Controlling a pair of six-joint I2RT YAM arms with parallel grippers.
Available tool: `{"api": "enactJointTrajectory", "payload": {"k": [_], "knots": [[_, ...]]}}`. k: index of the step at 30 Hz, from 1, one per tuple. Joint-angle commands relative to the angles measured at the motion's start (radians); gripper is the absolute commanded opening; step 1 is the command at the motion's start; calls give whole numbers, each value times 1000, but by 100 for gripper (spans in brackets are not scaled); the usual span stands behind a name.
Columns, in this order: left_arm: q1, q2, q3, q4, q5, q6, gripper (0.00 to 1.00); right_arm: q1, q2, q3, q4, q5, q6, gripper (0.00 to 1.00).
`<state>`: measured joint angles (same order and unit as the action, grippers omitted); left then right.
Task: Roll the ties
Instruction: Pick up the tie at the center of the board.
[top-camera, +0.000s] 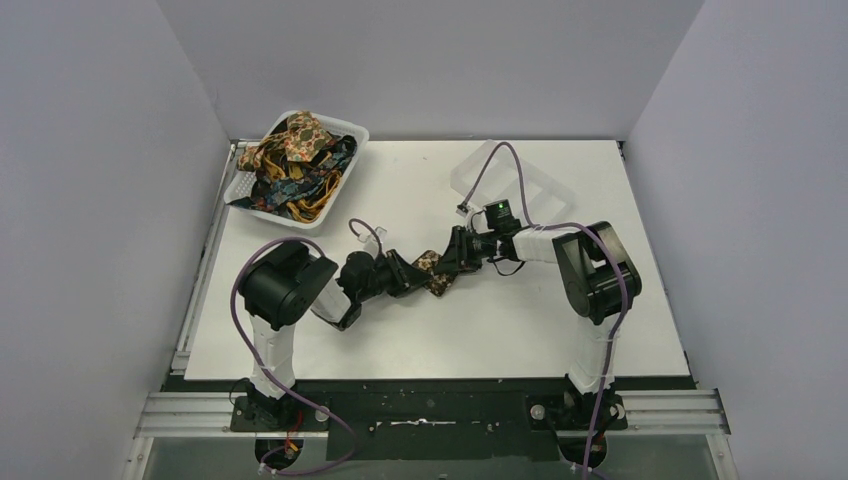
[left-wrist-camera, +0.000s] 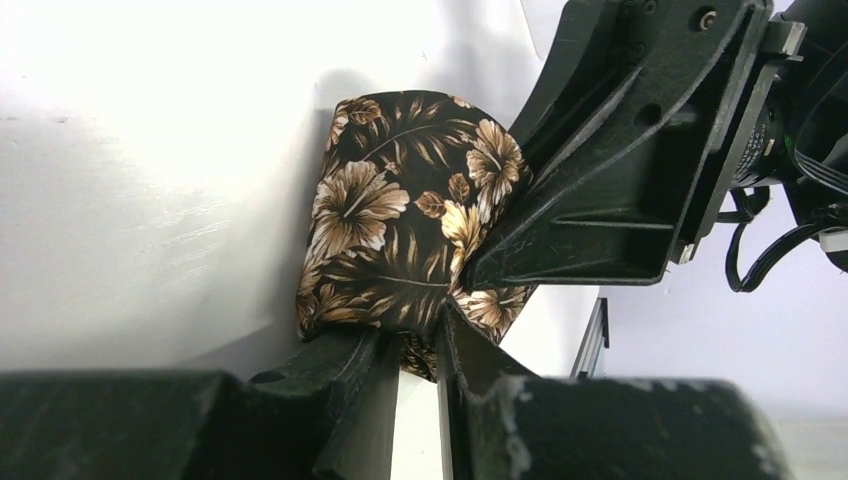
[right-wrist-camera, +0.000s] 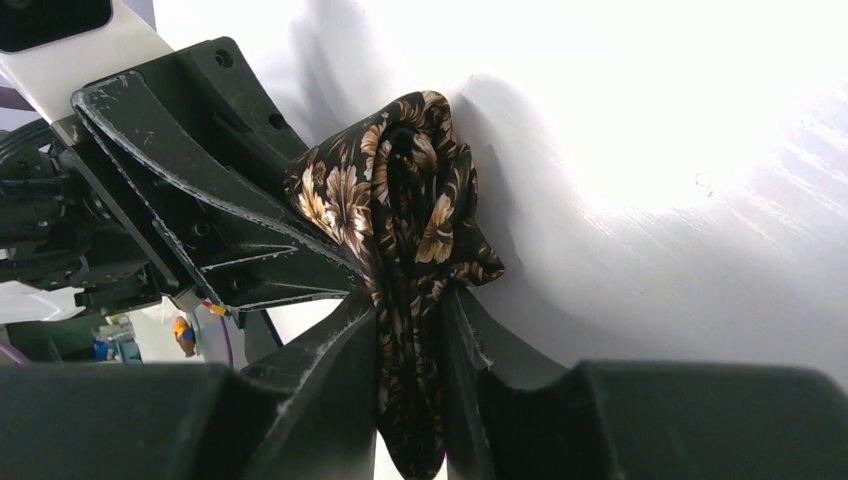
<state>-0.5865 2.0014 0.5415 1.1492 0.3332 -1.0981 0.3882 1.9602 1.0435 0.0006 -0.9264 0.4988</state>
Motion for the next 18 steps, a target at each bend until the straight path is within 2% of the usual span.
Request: {"api": "enactJointTrajectory", "payload": {"k": [1, 5, 7, 12, 18], "knots": [[-13, 17, -10, 50, -28, -6, 16, 38, -6, -5, 76, -45, 50, 15], [-12, -11, -11, 23, -36, 4, 18, 38, -44, -11, 75, -18, 66, 0], [-12, -29, -11, 4, -43, 14, 22, 44, -67, -10, 61, 0, 66, 0], [-10, -82, -5, -25, -36, 22, 43, 54, -100, -11, 18, 68, 53, 0], [-4, -181, -32, -113, -38, 49, 60, 54, -71, -28, 13, 106, 52, 0]]}}
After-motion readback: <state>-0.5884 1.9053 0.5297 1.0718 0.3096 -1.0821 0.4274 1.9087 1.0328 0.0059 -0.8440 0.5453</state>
